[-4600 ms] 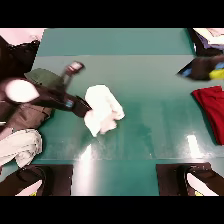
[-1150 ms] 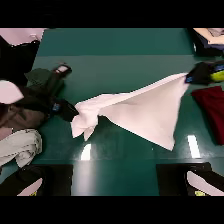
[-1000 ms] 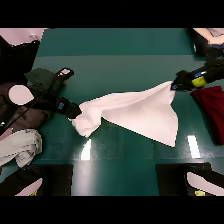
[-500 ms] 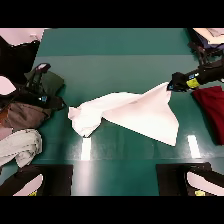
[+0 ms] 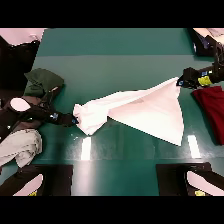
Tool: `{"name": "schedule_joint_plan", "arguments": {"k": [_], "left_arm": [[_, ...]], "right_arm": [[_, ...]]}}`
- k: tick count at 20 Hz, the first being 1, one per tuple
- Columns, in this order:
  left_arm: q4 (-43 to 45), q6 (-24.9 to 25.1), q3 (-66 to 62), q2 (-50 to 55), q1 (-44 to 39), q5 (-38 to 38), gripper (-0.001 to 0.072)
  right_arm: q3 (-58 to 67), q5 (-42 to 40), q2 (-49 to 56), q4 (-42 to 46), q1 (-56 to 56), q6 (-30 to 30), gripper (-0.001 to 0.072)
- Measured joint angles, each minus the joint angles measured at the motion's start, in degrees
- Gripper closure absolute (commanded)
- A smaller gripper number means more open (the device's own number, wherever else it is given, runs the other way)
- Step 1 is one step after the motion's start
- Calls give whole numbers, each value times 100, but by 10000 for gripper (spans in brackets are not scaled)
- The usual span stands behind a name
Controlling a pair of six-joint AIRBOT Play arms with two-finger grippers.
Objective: Fold the shirts.
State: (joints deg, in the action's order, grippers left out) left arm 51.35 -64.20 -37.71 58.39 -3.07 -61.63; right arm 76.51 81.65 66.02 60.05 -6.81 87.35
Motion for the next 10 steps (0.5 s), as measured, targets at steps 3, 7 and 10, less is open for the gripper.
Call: {"name": "schedule_joint_plan", "arguments": {"k": [3, 7, 10], "left_arm": [[-79, 50, 118, 76, -199, 356, 137], [-378, 72, 170, 422, -297, 654, 396], [-573, 85, 177, 599, -317, 708, 677]], "right_arm": [[0, -2, -17, -2, 0, 0, 694], [0, 44, -24, -4, -2, 0, 694], [0, 109, -26, -4, -2, 0, 694]]}}
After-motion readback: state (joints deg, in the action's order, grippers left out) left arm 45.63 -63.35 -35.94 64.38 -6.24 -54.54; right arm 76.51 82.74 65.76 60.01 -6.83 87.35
